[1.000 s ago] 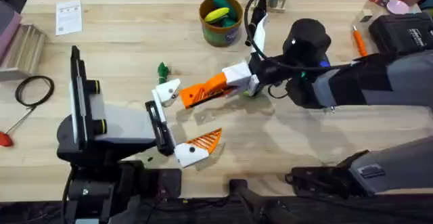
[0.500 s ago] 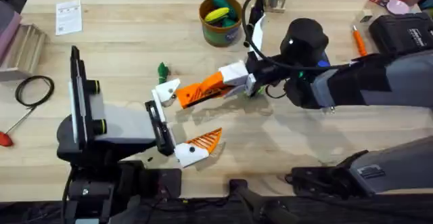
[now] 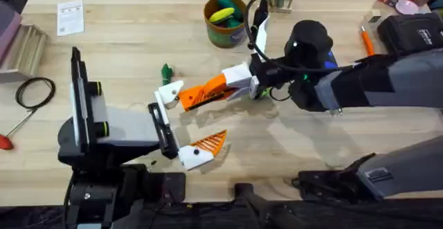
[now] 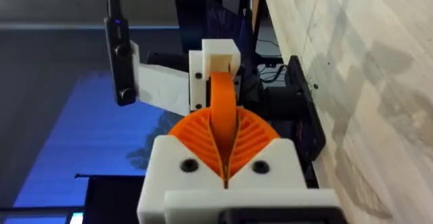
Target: Pick up the gripper from the table and insert it into the empty holder that is missing its gripper. Then pick up a screw, insert it into the mounting hole, and use the screwdriver to tighten it. Finally, clean up the table by picking up the vegetable and placing it into the bucket.
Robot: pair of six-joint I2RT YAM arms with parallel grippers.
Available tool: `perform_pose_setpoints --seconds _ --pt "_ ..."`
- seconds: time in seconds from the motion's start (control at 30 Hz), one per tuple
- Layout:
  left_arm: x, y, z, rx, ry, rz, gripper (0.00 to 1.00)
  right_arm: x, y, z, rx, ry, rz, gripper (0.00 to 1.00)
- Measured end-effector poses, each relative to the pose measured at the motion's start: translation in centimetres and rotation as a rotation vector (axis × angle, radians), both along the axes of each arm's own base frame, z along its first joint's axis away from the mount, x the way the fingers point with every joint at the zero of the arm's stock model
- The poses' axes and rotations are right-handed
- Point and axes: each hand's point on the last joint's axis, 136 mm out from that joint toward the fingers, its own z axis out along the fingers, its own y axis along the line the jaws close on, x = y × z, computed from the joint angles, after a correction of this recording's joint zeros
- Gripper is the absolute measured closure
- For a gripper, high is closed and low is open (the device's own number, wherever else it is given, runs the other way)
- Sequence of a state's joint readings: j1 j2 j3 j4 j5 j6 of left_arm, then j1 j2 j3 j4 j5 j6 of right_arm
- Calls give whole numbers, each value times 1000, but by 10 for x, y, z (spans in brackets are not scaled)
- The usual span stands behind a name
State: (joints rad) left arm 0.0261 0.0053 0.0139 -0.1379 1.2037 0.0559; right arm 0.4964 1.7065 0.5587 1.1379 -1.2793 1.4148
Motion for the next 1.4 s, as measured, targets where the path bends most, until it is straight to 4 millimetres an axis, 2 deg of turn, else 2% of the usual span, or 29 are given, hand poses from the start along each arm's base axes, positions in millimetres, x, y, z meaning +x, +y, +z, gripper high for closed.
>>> perform_pose_setpoints --seconds 0.23,0.63,1.4 --pt "-1 0 0 0 0 -4 14 -1 3 2 3 -7 5 993" --pt "1 1 0 1 -1 8 15 10 11 2 -7 8 -73 993" --pt "3 2 0 2 -3 20 15 7 27 2 -11 3 -108 993"
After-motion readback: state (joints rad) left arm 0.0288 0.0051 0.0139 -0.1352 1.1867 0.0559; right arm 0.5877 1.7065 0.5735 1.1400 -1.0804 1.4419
